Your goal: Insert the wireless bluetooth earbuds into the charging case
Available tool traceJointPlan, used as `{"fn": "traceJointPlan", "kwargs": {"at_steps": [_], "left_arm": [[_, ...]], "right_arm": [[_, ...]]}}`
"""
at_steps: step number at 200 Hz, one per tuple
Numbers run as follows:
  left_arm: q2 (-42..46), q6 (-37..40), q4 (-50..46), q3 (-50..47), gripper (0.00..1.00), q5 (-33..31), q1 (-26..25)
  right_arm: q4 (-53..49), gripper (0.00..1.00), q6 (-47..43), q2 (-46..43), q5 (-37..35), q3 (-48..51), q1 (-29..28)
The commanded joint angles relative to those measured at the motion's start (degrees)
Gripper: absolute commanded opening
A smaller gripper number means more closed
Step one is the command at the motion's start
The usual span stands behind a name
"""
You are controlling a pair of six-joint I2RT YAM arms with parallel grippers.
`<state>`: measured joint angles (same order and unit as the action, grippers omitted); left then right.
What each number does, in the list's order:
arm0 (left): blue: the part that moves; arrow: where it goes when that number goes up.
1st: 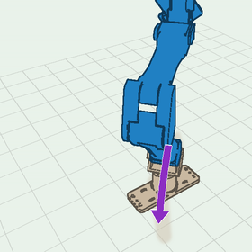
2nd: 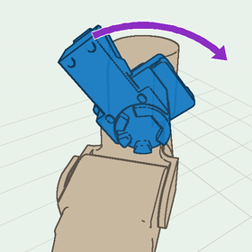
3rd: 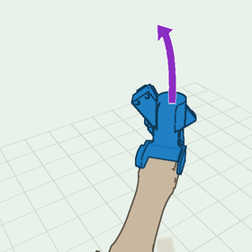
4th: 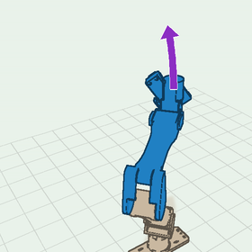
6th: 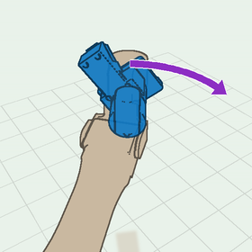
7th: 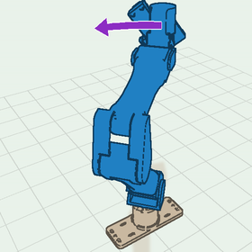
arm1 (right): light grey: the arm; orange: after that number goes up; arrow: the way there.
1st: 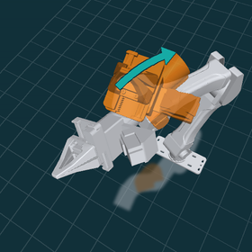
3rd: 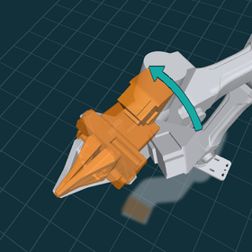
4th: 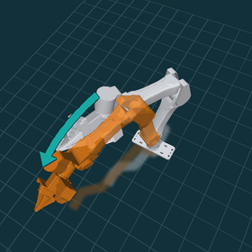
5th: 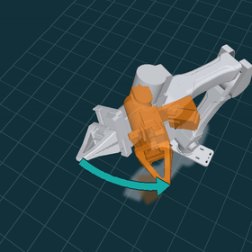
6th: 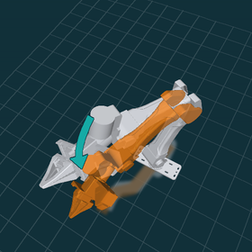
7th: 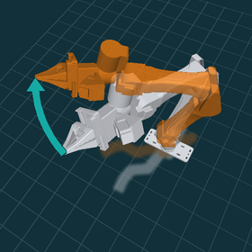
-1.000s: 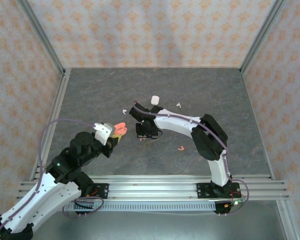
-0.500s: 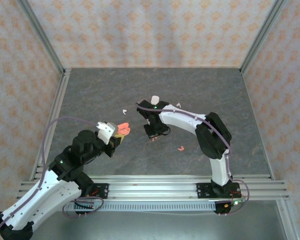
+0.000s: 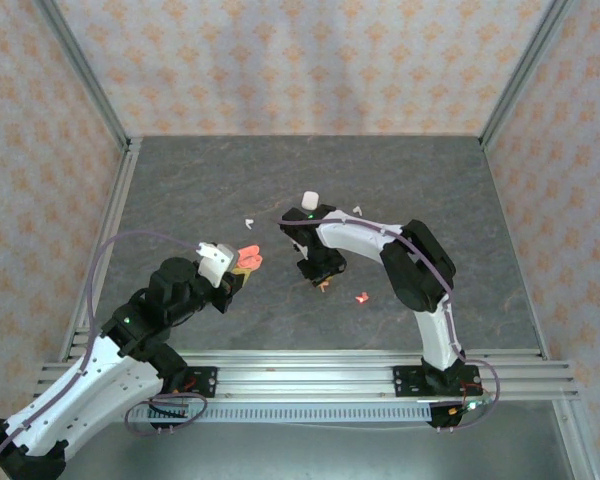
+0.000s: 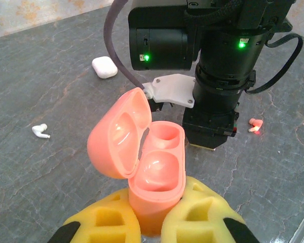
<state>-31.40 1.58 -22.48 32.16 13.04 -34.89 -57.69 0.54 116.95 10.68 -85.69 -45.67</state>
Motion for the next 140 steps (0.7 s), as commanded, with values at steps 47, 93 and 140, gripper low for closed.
{"fn": "traceJointPlan", "kwargs": {"at_steps": [47,93,140], "left_arm": [[0.3,0.1,1.5,0.4,0.0,-0.6,0.0],[-1.1,-1.0,4.0,-0.6,0.0,0.2,0.0],[-5.5,-1.0,6.5,0.2,0.0,2.5,0.0]], "right_arm": [[-0.4,0.31,8.4,-8.1,1.2,2.6,1.3],[10.5,0.37,33.8,-14.9,4.3,12.4,2.6],[17.5,0.45,39.2,-15.2,4.4,16.8,2.6]]}}
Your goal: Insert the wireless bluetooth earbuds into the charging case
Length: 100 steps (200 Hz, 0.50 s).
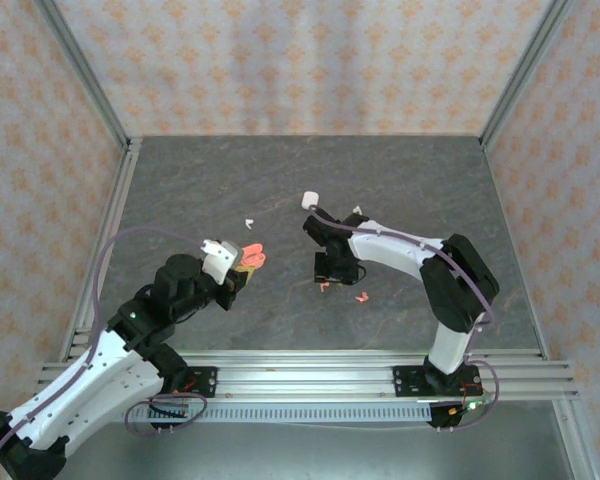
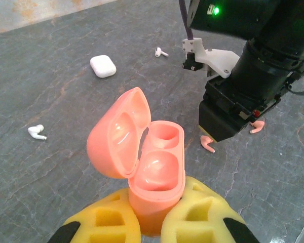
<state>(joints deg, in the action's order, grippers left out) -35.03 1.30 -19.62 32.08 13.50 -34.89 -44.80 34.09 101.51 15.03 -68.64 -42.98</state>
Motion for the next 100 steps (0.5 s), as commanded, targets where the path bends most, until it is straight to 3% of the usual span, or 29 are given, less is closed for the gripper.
{"fn": "traceJointPlan", "kwargs": {"at_steps": [1,100], "left_arm": [[-2.0,-0.7,3.7,0.3,0.0,2.0,0.0],[-4.1,-1.3,5.9,-0.3,0.0,3.4,0.0]], "right_arm": [[4.6,0.45,5.6,0.3,0.1,-0.2,-0.1],[6.6,0.45,8.1,4.6,1.2,-0.2,-0.1]]}}
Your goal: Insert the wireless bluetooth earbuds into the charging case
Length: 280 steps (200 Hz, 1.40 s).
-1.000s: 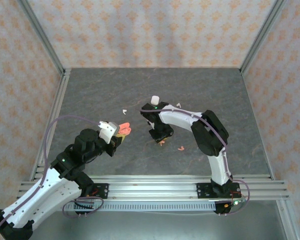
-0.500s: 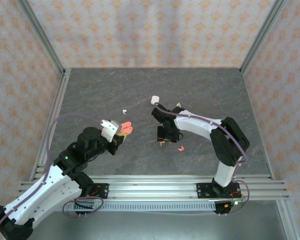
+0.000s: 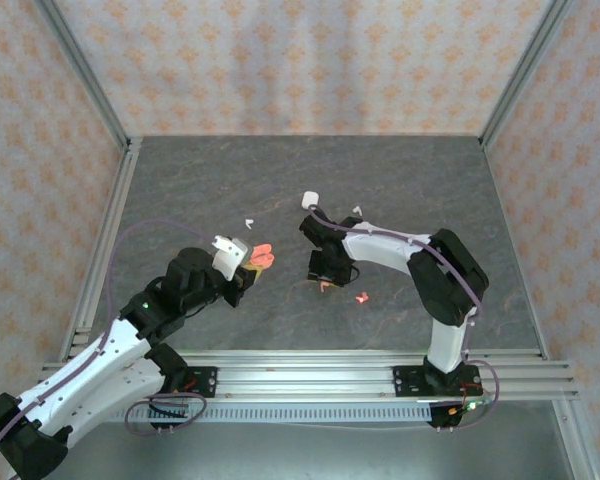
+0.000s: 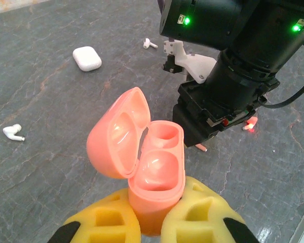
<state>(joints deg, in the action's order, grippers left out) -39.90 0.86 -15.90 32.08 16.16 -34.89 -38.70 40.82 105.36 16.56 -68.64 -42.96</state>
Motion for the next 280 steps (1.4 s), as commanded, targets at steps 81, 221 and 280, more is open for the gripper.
{"fn": "traceJointPlan", "kwargs": {"at_steps": [81,221,280], "left_arm": [[0.8,-0.8,2.2,-0.5,0.0,0.8,0.0],[2.0,-1.3,5.4,-1.8,0.0,1.6,0.0],[-0.9,-2.3,12.4,-1.8,0.0,3.5,-0.1]], "right_arm": [[0.1,0.39,1.2,2.2,0.1,0.4,-0.4],[-0.7,0.18,-1.0,-4.4,-5.9,0.3,-0.5],[1.4,0.16,-4.2,-18.0,-14.9,0.3,-1.0]]}}
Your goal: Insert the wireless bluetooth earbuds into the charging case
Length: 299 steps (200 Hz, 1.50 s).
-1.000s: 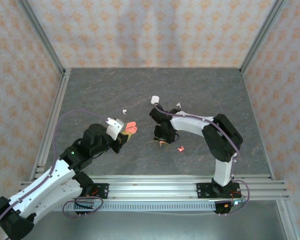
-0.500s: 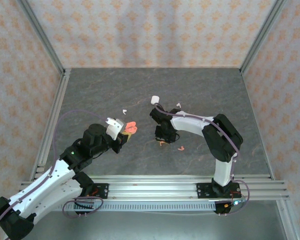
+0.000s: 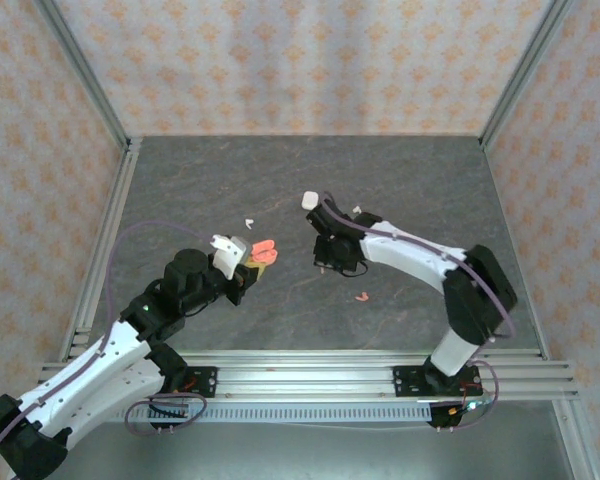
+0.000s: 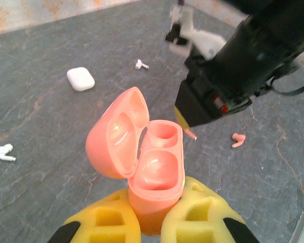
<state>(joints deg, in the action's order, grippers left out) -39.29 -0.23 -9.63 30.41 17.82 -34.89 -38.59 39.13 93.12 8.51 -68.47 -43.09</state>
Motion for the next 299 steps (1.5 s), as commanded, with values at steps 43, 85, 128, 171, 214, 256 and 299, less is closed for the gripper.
{"fn": "traceJointPlan", "kwargs": {"at_steps": [43,85,128,171,214,256,299], "left_arm": [[-6.3,-1.6,9.2,2.9,0.0,2.9,-0.8],[-10.2,-2.6,12.5,6.1,0.0,3.3,-2.2],[-14.0,-4.6,15.6,9.6,0.0,3.8,-3.8],[-16.6,-6.7,17.5,12.2,0.0,4.1,-5.1],[-17.1,-8.4,18.1,13.5,0.0,3.8,-5.4],[-17.4,-9.5,18.2,14.2,0.0,3.0,-5.4],[-17.8,-9.8,18.2,14.8,0.0,2.6,-5.3]], "right_arm": [[9.3,0.15,-7.6,-17.3,-14.2,1.3,-4.4],[21.9,0.12,-14.7,-25.0,-18.6,4.1,-9.2],[33.2,0.12,-20.1,-28.9,-18.2,7.6,-11.9],[42.1,0.11,-24.0,-28.7,-15.2,10.7,-12.8],[46.6,0.11,-26.2,-28.7,-13.6,12.8,-13.0],[48.7,0.11,-27.5,-28.5,-11.7,14.5,-13.0],[49.5,0.11,-28.3,-28.3,-9.2,15.5,-13.0]]}}
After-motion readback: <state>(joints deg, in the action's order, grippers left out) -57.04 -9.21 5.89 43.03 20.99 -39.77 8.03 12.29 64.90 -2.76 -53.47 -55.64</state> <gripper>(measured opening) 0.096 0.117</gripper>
